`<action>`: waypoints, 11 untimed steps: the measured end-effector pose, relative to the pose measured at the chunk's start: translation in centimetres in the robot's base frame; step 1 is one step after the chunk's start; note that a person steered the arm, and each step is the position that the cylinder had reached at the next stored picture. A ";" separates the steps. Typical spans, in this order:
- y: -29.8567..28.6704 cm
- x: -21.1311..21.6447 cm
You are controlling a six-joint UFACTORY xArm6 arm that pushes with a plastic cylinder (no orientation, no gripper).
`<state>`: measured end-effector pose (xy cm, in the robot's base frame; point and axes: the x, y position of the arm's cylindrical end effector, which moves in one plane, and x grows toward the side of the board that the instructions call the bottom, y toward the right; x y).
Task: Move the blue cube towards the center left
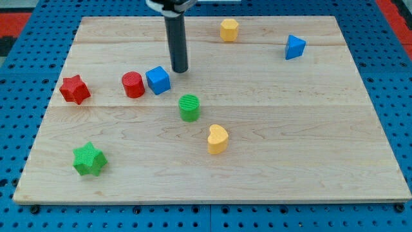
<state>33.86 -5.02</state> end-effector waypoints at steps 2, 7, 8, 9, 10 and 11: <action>-3.0 0.5; -1.2 11.3; -3.8 13.0; -6.0 13.3; -3.4 10.6; -7.1 10.5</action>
